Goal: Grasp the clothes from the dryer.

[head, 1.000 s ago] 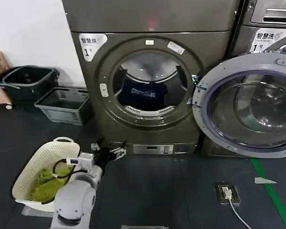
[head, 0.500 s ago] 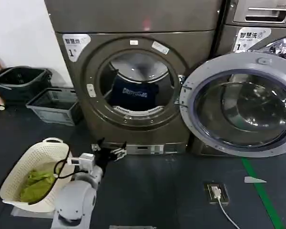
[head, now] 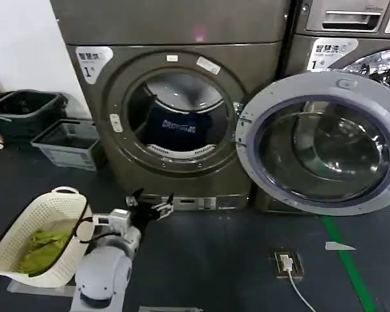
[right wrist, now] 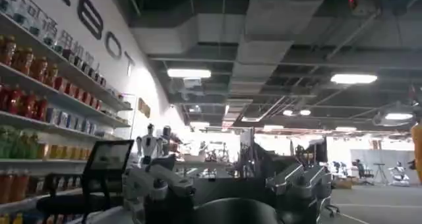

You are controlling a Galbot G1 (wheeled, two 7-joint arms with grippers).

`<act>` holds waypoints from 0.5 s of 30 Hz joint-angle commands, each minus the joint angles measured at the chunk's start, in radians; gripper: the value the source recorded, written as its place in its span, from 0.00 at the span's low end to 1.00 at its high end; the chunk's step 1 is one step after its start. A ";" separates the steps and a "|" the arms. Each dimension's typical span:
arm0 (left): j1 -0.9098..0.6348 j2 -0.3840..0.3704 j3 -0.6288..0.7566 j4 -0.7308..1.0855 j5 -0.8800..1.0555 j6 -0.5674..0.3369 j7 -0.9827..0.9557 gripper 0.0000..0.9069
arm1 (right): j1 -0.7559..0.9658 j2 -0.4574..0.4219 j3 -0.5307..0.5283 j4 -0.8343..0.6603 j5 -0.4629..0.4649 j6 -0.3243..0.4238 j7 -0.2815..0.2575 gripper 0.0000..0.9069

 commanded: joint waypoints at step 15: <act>-0.002 -0.002 0.015 0.006 0.005 0.049 0.002 1.00 | 0.004 0.012 -0.014 0.012 0.033 0.042 0.097 1.00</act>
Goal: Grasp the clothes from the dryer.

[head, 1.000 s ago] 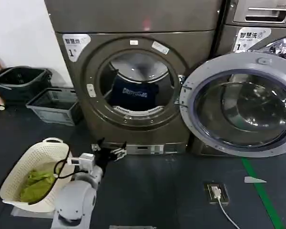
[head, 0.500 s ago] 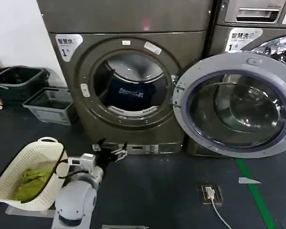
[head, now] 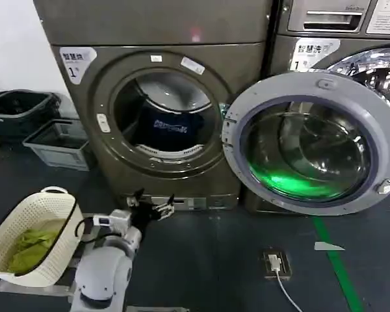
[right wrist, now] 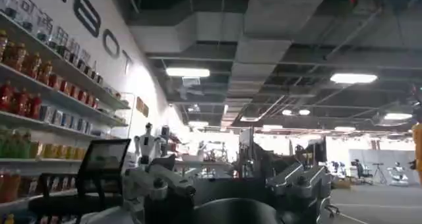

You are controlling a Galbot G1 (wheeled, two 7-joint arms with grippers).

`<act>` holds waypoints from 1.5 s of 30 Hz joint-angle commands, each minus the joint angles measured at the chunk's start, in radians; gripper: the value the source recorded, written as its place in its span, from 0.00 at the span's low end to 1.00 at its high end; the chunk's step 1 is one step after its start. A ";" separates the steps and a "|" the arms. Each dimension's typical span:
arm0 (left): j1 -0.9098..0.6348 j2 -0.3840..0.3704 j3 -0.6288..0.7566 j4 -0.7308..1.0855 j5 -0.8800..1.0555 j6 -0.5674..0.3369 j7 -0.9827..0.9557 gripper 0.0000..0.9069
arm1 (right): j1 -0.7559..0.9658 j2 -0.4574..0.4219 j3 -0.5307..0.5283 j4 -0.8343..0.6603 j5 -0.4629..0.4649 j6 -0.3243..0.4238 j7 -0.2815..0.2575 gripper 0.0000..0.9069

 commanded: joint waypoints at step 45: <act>-0.004 -0.009 0.015 0.019 0.005 0.049 -0.039 1.00 | 0.022 0.046 -0.070 0.051 0.012 0.074 0.071 1.00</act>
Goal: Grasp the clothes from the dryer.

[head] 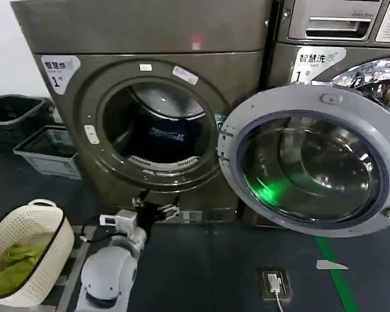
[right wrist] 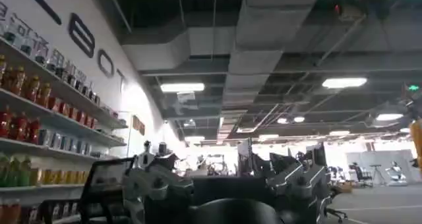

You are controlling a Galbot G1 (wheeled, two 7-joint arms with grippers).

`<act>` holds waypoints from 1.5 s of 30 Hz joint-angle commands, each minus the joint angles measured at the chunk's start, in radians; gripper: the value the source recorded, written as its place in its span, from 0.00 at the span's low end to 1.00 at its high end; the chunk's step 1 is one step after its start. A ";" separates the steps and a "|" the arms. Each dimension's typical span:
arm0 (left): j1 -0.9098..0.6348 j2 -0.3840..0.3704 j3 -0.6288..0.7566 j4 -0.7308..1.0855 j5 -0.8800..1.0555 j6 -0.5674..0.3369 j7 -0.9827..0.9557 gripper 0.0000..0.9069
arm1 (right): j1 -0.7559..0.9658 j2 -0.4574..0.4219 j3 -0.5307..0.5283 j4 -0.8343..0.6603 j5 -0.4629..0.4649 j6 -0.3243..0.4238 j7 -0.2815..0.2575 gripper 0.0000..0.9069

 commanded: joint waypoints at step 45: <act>0.022 0.000 -0.019 0.016 -0.016 0.049 -0.005 1.00 | -0.023 0.013 0.023 -0.016 -0.001 0.004 0.002 1.00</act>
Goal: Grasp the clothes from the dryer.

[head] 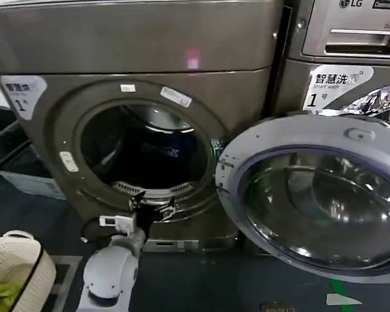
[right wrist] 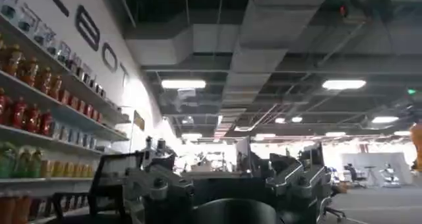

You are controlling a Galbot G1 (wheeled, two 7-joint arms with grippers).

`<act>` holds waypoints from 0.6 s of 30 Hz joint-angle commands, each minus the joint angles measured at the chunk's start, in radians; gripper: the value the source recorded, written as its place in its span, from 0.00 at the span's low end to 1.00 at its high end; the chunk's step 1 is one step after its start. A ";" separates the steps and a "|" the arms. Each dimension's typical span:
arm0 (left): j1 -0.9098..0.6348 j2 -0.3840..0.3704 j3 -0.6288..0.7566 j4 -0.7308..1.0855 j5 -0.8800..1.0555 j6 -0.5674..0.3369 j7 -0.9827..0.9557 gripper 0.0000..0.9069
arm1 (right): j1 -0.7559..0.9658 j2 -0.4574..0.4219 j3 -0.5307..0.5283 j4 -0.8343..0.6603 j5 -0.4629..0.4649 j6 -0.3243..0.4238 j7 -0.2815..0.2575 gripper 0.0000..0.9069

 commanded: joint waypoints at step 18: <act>-0.006 0.002 0.002 0.008 0.005 0.049 0.011 1.00 | 0.006 -0.006 -0.007 0.000 -0.002 -0.001 -0.002 1.00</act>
